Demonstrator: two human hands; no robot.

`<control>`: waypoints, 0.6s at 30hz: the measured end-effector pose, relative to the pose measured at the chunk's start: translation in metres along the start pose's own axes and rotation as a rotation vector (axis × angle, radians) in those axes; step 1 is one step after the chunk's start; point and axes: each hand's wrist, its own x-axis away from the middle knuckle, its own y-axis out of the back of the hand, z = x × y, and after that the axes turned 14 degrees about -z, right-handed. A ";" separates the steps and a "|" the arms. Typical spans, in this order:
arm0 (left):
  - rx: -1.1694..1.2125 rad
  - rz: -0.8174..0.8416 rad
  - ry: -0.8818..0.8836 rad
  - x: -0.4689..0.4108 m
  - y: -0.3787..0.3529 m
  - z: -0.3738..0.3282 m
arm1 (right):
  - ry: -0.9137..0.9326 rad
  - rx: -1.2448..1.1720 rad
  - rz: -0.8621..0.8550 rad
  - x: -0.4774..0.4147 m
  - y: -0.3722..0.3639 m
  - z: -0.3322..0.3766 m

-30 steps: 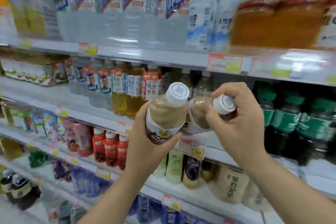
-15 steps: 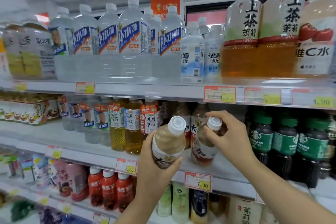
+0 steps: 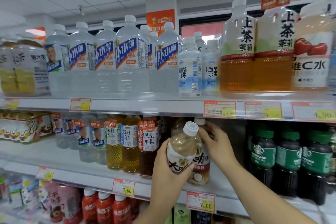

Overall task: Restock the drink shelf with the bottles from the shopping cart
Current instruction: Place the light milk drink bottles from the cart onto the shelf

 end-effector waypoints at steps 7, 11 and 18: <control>0.017 0.009 0.044 -0.012 -0.010 0.007 | -0.072 0.004 -0.005 0.014 0.003 -0.010; 0.033 0.033 0.067 -0.015 -0.009 0.009 | -0.143 0.015 -0.003 0.031 0.006 -0.023; -0.064 0.087 0.045 -0.013 -0.009 0.026 | -0.164 0.084 0.050 0.037 0.009 -0.032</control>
